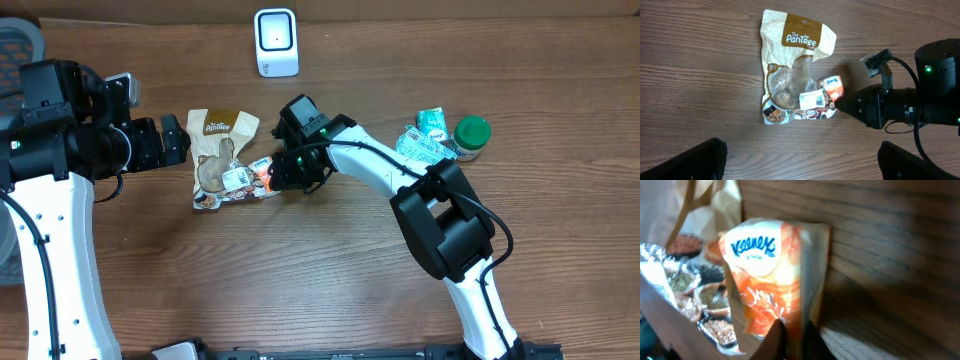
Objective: Scan the item barcode
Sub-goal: 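Reach the right gripper to the orange Kleenex pack and grasp it, then lift the orange pack and carry it rightward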
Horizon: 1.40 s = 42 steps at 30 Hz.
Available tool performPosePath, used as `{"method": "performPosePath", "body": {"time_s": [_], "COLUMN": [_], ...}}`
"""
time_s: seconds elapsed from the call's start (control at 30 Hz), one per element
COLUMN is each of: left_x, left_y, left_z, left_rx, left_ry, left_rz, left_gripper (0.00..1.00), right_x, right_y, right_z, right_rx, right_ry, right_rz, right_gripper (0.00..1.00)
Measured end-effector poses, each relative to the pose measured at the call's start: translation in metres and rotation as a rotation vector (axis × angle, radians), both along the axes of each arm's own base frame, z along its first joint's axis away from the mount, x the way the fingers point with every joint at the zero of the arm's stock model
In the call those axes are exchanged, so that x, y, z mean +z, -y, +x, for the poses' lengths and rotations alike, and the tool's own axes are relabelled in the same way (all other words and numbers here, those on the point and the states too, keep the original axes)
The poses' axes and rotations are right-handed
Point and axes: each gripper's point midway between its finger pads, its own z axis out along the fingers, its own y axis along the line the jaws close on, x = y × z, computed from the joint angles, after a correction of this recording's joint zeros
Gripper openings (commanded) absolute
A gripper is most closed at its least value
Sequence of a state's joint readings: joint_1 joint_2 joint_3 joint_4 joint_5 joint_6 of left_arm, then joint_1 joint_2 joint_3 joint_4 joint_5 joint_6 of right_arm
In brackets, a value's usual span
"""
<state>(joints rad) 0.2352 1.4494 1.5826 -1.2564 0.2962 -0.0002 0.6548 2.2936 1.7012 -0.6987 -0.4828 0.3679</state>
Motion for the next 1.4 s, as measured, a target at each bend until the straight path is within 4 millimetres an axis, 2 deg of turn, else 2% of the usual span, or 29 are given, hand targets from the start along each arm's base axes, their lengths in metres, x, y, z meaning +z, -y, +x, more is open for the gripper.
{"method": "performPosePath", "body": {"time_s": [0.17,0.27,0.37,0.43,0.53,0.67,0.77,1.2,1.4], "left_x": [0.000,0.000,0.000,0.000,0.000,0.000,0.000,0.000,0.000], "left_y": [0.000,0.000,0.000,0.000,0.000,0.000,0.000,0.000,0.000], "left_z": [0.000,0.000,0.000,0.000,0.000,0.000,0.000,0.000,0.000], "left_rx": [0.000,0.000,0.000,0.000,0.000,0.000,0.000,0.000,0.000], "left_ry": [0.000,0.000,0.000,0.000,0.000,0.000,0.000,0.000,0.000], "left_rz": [0.000,0.000,0.000,0.000,0.000,0.000,0.000,0.000,0.000], "left_gripper": [0.99,1.00,1.00,1.00,1.00,1.00,1.00,1.00,1.00], "right_x": [-0.002,0.003,0.015,0.030,0.063,0.108,0.132,0.198,0.225], "right_y": [0.012,0.038,0.067,0.086,0.115,0.137,0.139,0.099,0.106], "right_z": [-0.004,-0.003,0.007,0.013,0.017,0.015,0.010,-0.018,-0.015], "right_rx": [-0.019,-0.053,-0.081,-0.091,-0.092,-0.079,-0.041,0.179,0.166], "right_ry": [-0.055,-0.109,-0.123,-0.120,-0.097,-0.047,-0.022,-0.023,-0.047], "right_rz": [-0.020,-0.055,-0.064,-0.055,-0.028,0.036,0.116,0.586,0.752], "right_gripper": [0.04,0.04,0.04,0.04,0.04,0.04,0.04,0.04,0.04]}}
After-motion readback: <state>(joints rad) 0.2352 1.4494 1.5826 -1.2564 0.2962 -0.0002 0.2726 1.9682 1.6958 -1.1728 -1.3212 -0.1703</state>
